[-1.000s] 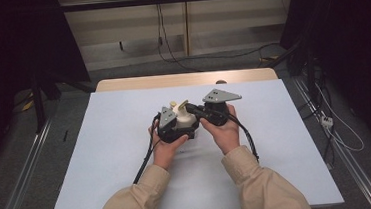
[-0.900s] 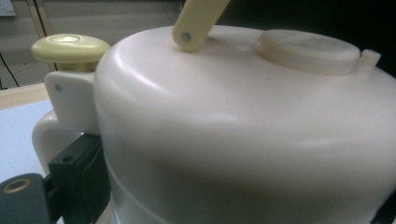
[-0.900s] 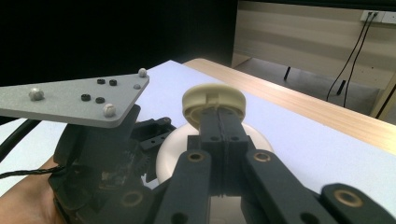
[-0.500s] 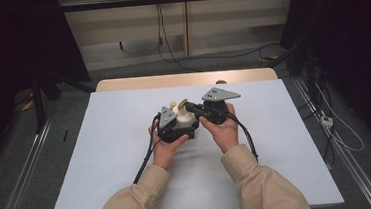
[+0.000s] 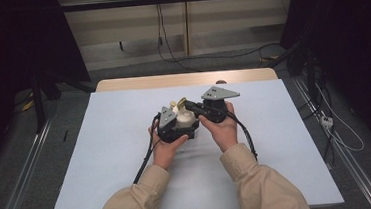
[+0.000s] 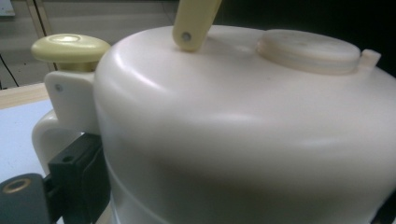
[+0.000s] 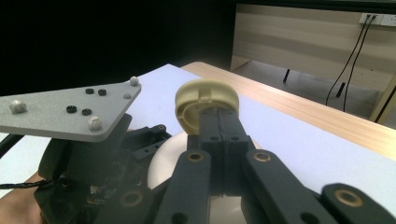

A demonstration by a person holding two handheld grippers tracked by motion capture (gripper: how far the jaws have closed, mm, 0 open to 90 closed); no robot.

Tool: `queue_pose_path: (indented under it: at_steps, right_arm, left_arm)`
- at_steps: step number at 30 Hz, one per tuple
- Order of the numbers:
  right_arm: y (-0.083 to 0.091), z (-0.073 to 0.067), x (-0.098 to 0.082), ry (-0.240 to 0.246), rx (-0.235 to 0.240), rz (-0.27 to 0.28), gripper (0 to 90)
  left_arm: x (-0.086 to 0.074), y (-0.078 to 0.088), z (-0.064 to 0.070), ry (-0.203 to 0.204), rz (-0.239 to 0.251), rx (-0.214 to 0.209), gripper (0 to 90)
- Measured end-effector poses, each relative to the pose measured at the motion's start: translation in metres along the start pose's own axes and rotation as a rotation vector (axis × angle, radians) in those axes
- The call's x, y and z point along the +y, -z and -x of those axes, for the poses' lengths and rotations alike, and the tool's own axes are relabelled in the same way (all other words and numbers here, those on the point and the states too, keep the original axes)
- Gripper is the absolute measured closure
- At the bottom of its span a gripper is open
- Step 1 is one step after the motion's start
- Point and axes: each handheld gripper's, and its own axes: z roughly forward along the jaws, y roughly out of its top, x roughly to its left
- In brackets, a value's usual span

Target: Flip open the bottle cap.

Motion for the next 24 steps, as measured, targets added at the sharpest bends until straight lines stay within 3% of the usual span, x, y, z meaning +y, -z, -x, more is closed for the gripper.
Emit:
queue_pose_path:
  at_steps: [24]
  right_arm:
    - [-0.0069, 0.0016, 0.0024, 0.0, -0.003, 0.003, 90.0]
  left_arm:
    - [-0.0001, 0.0, 0.0001, 0.001, 0.001, 0.001, 6.3]
